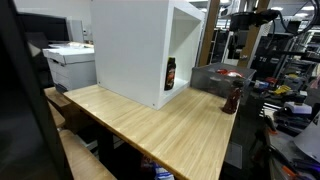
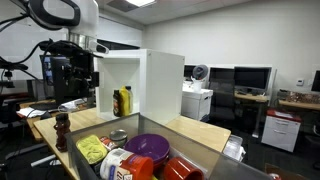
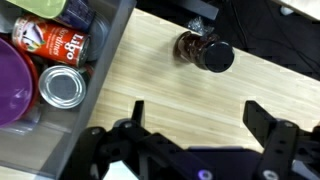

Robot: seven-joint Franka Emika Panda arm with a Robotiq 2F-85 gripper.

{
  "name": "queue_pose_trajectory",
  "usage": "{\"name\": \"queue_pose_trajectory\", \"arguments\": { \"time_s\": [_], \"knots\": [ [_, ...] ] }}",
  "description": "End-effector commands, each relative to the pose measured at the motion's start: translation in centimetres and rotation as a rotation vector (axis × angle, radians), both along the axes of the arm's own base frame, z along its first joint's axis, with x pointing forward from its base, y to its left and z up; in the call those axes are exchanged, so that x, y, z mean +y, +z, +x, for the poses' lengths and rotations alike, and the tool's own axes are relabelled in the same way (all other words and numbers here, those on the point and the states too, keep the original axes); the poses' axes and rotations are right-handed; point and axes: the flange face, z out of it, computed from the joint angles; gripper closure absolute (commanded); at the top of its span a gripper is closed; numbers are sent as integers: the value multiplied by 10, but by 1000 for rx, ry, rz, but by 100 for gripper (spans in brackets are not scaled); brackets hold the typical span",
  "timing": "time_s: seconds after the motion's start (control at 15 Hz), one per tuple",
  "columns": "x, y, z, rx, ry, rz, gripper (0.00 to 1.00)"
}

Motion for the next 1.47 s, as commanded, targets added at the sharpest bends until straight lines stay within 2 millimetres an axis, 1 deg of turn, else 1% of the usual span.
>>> {"name": "queue_pose_trajectory", "arguments": {
  "time_s": [0.0,0.2,0.27,0.33,0.53,0.6,0.67,0.8,0.87,1.0,1.07,1.13,1.27,1.4],
  "knots": [
    [-25,11,-28,-142,-120,-2,0],
    [-43,7,-41,-214,-196,-49,0],
    [-38,13,-23,-157,-127,-12,0],
    [-42,12,-28,-165,-142,-12,0],
    [-40,13,-27,-166,-135,-9,0],
    [-43,15,-28,-250,-168,-102,0],
    [-43,16,-28,-280,-170,-125,0],
    [-40,14,-35,-356,-183,-192,0],
    [-37,7,-43,-384,-214,-229,0],
    [-34,2,-51,-359,-257,-225,0],
    [-38,16,-40,-356,-295,-214,0],
    [-36,18,-44,-360,-315,-205,0],
    [-35,27,-44,-371,-373,-189,0],
    [-33,29,-44,-356,-394,-179,0]
  ]
}}
